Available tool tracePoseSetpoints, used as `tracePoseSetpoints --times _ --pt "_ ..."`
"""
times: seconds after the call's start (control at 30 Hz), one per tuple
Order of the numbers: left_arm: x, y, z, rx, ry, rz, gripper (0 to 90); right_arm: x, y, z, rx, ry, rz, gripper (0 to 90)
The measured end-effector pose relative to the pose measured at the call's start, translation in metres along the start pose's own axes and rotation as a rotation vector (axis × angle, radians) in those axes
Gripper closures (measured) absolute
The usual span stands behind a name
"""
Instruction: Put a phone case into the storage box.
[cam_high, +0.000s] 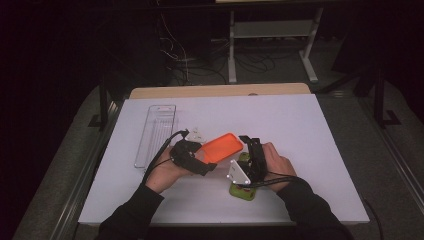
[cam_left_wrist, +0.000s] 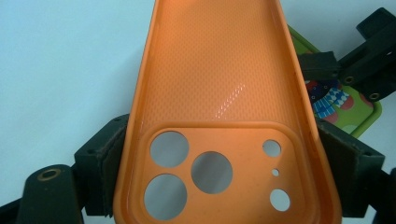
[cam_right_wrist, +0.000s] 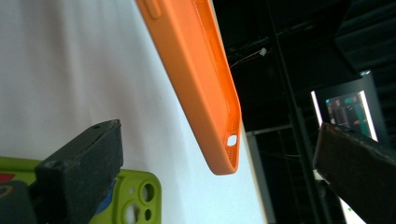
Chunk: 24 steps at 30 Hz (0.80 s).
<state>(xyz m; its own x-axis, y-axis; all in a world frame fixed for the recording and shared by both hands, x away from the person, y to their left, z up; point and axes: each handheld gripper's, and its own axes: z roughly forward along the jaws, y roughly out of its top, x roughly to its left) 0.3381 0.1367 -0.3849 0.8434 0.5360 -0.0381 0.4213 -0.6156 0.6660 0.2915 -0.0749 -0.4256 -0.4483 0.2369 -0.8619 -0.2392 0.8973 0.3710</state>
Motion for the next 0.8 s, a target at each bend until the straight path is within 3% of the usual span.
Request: tracePoseSetpoints --times 0.3,0.33,0.37,0.47,0.53,0.6,0.7,0.8 --pt "0.000 0.000 -0.001 0.010 -0.004 0.001 16.0 0.009 0.006 0.000 -0.020 -0.035 -0.068 2.0" --pt "0.000 0.000 -0.001 0.010 -0.004 0.001 16.0 0.009 0.007 0.001 -0.029 -0.028 -0.080 2.7" --pt "0.000 0.000 -0.001 0.008 -0.004 0.004 16.0 0.007 0.006 0.003 -0.035 -0.032 -0.134 3.8" --pt "0.001 0.000 -0.001 0.009 0.001 0.007 16.0 0.006 0.009 0.004 -0.042 -0.048 -0.150 6.2" --pt "0.001 0.000 -0.001 0.012 0.005 0.005 16.0 0.008 0.011 0.005 -0.036 -0.048 -0.140 10.4" --pt "0.002 0.000 -0.002 0.008 0.007 0.003 16.0 0.009 0.014 0.007 -0.024 -0.051 -0.156 13.3" --pt "0.002 0.000 -0.002 0.007 0.006 0.004 16.0 0.009 0.018 0.009 -0.044 -0.097 -0.175 18.3" --pt "0.002 0.000 -0.002 0.007 0.006 0.004 16.0 0.011 0.020 0.010 -0.051 -0.096 -0.202 24.1"
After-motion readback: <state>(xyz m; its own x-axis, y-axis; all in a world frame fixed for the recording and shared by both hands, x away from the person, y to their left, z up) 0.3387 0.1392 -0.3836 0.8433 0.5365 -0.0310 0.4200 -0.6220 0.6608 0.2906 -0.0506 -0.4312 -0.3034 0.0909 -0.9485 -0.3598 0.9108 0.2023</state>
